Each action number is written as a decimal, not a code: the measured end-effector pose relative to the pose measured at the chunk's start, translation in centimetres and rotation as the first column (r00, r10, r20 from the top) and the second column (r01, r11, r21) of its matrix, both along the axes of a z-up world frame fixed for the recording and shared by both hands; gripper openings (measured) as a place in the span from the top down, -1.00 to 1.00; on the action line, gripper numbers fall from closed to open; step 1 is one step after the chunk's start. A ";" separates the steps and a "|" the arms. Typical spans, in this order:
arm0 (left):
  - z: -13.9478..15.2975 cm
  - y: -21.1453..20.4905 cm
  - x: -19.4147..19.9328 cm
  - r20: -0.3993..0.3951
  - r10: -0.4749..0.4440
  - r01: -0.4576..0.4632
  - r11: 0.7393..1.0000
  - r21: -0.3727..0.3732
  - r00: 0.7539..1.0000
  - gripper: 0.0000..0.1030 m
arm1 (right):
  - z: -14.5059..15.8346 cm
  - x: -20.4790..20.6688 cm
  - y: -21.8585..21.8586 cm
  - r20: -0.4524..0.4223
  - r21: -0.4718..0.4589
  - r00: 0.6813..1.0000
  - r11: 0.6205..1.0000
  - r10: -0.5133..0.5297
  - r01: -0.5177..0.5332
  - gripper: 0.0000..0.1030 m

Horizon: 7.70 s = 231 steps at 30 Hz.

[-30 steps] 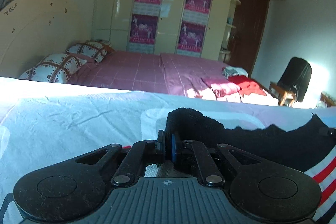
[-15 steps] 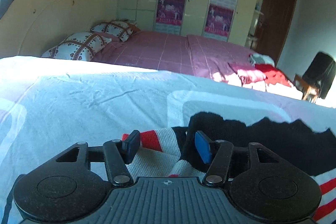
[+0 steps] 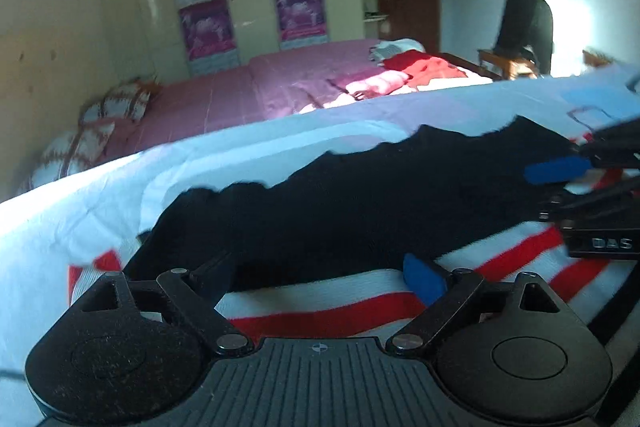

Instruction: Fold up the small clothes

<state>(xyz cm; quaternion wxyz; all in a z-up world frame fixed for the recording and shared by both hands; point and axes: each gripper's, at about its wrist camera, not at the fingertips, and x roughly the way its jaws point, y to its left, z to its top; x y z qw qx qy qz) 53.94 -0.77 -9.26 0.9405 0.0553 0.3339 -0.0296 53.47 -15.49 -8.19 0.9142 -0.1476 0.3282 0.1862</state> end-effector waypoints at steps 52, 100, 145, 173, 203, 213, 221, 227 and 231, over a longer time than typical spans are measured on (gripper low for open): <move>0.6 1.1 -13.0 0.011 0.089 -0.088 0.993 -0.078 0.996 -0.76 | 2.2 -12.5 0.9 -0.062 0.132 0.995 0.988 -0.075 0.083 0.14; -1.8 13.3 -17.5 -0.128 0.359 -0.379 0.900 -0.214 0.925 -0.80 | 0.8 -15.4 -11.4 -0.167 0.179 0.921 0.908 -0.351 0.378 0.15; -8.5 15.5 -12.4 -0.203 0.404 -0.371 0.398 -0.839 0.892 0.66 | 2.0 -10.0 0.7 -0.140 0.349 0.984 0.924 -0.113 0.156 0.74; -6.3 16.5 -12.0 -0.099 0.312 -0.242 0.464 -0.852 0.945 0.71 | -0.2 -7.6 5.9 -0.136 0.146 0.981 0.976 -0.139 0.159 0.76; 10.0 -2.2 -13.1 0.103 -0.107 0.143 0.876 -0.461 0.989 -0.10 | 0.7 -15.8 -23.2 -0.375 0.856 0.909 0.308 -0.183 0.415 -0.73; 4.6 4.3 -12.8 -0.088 0.032 -0.072 0.858 -0.508 0.996 -0.16 | -1.9 -12.8 -18.2 -0.573 0.766 0.818 0.328 -0.043 0.553 -0.77; 3.2 2.8 -10.1 -0.111 0.079 -0.127 0.830 -0.543 0.991 -0.16 | 2.0 -11.6 -12.6 -0.427 0.602 0.883 0.669 -0.193 0.437 0.63; 3.2 0.4 -9.0 -0.115 0.039 -0.088 0.884 -0.459 0.993 -0.16 | 7.6 -16.8 -12.9 -0.099 0.600 0.969 0.763 -0.225 0.239 0.65; 2.6 -0.8 -8.3 -0.149 0.049 -0.107 0.906 -0.410 0.988 -0.15 | 2.6 -15.0 -15.2 -0.334 0.520 0.900 0.742 -0.280 0.424 0.65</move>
